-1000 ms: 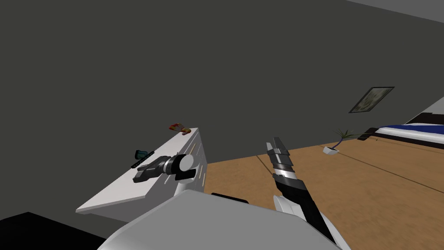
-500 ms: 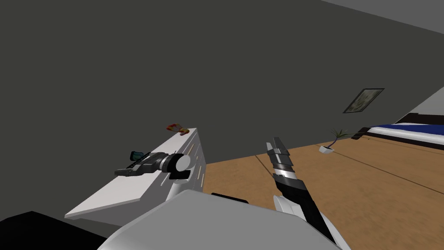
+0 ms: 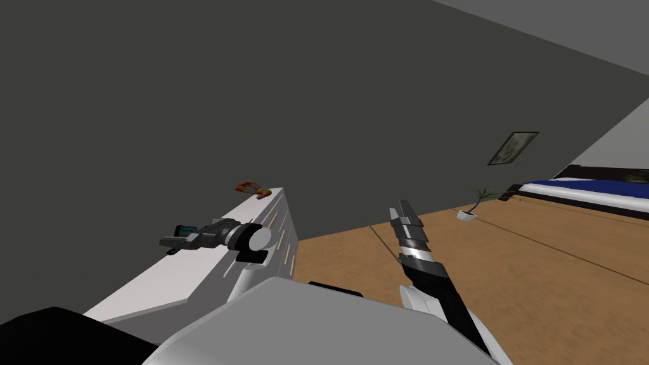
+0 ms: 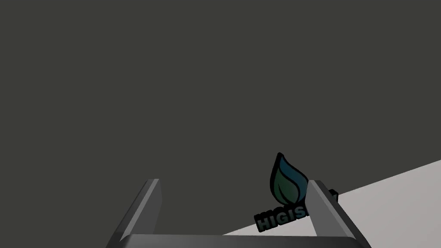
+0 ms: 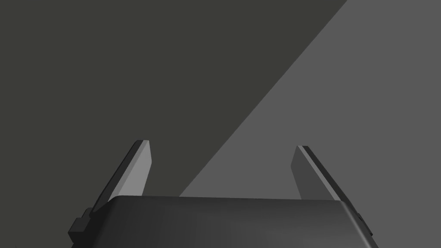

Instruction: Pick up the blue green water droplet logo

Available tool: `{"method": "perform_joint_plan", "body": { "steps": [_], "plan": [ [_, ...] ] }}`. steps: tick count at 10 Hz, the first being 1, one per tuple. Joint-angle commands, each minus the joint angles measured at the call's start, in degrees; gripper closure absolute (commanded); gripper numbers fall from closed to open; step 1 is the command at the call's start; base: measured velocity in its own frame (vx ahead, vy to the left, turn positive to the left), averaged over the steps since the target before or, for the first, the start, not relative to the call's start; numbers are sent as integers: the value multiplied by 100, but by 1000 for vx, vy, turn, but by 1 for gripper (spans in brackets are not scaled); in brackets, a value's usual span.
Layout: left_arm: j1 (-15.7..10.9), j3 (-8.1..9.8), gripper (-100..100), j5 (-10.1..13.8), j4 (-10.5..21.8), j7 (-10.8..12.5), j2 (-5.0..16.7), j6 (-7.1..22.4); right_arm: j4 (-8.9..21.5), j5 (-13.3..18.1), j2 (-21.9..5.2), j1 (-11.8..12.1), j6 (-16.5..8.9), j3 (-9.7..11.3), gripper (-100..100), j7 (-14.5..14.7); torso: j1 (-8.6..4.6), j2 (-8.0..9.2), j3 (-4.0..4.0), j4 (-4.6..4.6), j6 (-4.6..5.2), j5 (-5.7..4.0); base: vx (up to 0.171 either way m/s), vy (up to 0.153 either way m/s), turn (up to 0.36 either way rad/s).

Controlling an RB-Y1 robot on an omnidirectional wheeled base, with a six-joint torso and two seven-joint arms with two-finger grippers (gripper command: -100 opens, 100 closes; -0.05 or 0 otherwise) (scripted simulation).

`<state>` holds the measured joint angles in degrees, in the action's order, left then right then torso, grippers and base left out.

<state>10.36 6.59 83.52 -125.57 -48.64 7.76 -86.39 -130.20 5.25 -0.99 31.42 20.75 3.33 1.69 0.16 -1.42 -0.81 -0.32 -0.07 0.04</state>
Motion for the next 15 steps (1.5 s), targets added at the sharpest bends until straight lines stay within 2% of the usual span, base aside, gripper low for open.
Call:
{"method": "perform_joint_plan", "body": {
  "steps": [1,3,4,5,6,7,8,9,10,11,12,13,14,15],
  "plan": [
    [55,123,-100,54,49,-17,77,188,0,0,0,0,0,0,0,0,0,0,0,0,0,0,22,-62,-26],
    [250,508,-100,300,231,-82,293,549,0,0,0,0,0,0,0,0,1,0,0,0,-1,0,30,-80,-100],
    [250,593,-100,300,231,-82,293,619,0,0,0,0,0,0,0,0,-6,-3,-2,-1,0,-1,29,-67,-45],
    [357,793,-100,443,333,-121,380,827,0,0,0,1,0,0,0,0,-1,-1,-1,-1,-2,-1,23,-74,-102],
    [357,855,-100,443,333,-121,380,834,0,0,0,0,0,0,0,0,-1,0,0,0,0,-1,16,-58,-39],
    [469,1093,-100,601,442,-164,456,1048,0,0,0,0,0,-1,0,0,2,3,1,0,-2,0,32,-74,-81],
    [469,1135,-100,601,442,-164,456,1048,0,0,0,0,0,0,0,0,-2,0,0,0,-1,-1,23,-55,-45],
    [585,1351,-100,771,557,-212,525,1264,0,0,0,0,0,-1,0,0,3,2,0,0,-2,0,32,-76,-109],
    [585,1428,-100,771,557,-212,525,1264,0,0,0,0,0,0,0,0,-1,0,0,0,-1,0,31,-61,-51],
    [703,1655,-100,953,679,-265,589,1483,0,0,0,1,0,-1,0,0,2,-1,-1,0,-1,-1,41,-70,-111],
    [703,1735,-100,953,679,-265,589,1483,0,0,0,0,0,0,0,0,0,-4,-2,-1,-1,0,33,-59,-54],
    [822,1932,-100,1145,808,-320,653,1708,0,0,0,1,0,-1,0,0,3,-2,-1,-1,-2,-1,30,-70,-109],
    [822,2054,-100,1145,808,-320,653,1708,0,0,0,0,0,0,0,0,0,0,0,0,-1,0,26,-66,-47],
    [939,2262,-100,1346,946,-379,717,1938,0,0,0,1,0,-1,0,0,0,1,1,0,-2,-1,47,-79,-112]
  ]
}}
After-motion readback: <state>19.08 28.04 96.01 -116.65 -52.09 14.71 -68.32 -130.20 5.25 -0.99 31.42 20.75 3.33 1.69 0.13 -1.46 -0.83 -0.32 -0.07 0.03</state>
